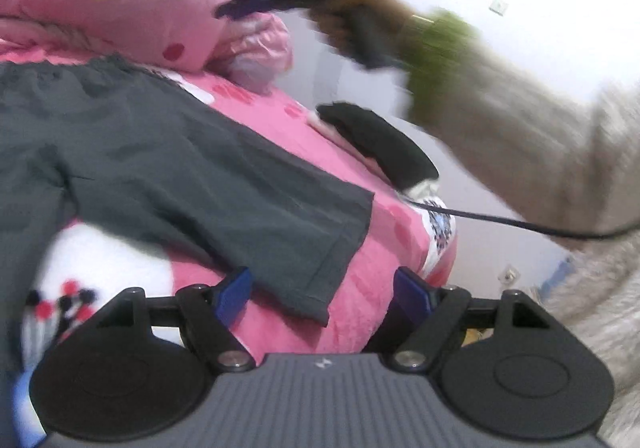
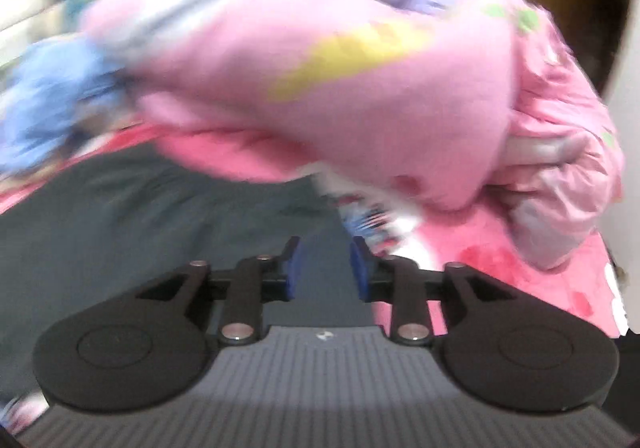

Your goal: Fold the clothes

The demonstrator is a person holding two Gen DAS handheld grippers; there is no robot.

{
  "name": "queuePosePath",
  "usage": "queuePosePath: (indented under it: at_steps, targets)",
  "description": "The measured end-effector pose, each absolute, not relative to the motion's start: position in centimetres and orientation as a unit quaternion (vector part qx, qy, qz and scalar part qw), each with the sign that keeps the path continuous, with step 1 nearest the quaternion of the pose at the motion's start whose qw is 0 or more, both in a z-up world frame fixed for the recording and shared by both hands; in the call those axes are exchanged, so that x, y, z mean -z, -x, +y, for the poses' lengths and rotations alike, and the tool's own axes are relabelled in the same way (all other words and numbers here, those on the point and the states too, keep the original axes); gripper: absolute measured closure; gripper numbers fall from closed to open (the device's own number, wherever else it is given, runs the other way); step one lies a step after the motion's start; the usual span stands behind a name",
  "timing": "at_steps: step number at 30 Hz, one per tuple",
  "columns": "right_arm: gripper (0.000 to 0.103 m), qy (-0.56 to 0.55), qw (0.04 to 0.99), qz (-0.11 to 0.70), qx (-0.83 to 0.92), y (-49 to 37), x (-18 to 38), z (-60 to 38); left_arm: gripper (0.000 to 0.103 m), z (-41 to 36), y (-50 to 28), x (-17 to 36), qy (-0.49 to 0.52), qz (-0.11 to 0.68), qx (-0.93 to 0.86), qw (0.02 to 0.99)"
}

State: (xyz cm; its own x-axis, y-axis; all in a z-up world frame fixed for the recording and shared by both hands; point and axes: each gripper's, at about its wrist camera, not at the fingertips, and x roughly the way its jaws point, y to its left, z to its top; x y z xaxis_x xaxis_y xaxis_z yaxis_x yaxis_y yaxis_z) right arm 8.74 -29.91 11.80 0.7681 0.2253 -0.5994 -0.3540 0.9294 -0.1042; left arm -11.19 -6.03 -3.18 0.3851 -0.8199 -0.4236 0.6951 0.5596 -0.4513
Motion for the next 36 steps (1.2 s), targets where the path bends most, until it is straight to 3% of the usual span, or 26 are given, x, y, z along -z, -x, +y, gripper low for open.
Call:
queuePosePath:
  at_steps: [3,11,22,26,36]
  targets:
    - [0.075,0.113,0.908,0.331,-0.232,-3.1,-11.2,-26.2,0.024,-3.8,12.7,1.9,0.110,0.316,0.418,0.845]
    - [0.077,0.111,0.865,0.400,-0.282,5.1,-1.2,-21.1,0.024,5.6,16.4,-1.6,0.122,0.308,0.253,0.909]
    - [0.073,0.056,0.905,0.381,-0.181,13.5,-2.6,-30.2,0.024,17.3,20.1,-4.8,0.162,0.287,0.071,0.941]
    - [0.057,-0.004,0.932,0.341,-0.126,13.3,-3.2,-33.6,0.024,13.4,18.9,-4.6,0.152,0.294,0.123,0.936]
    - [0.057,-0.203,0.919,0.337,0.020,11.0,0.6,-43.8,0.026,-2.3,12.3,-1.2,0.135,0.398,0.325,0.847]
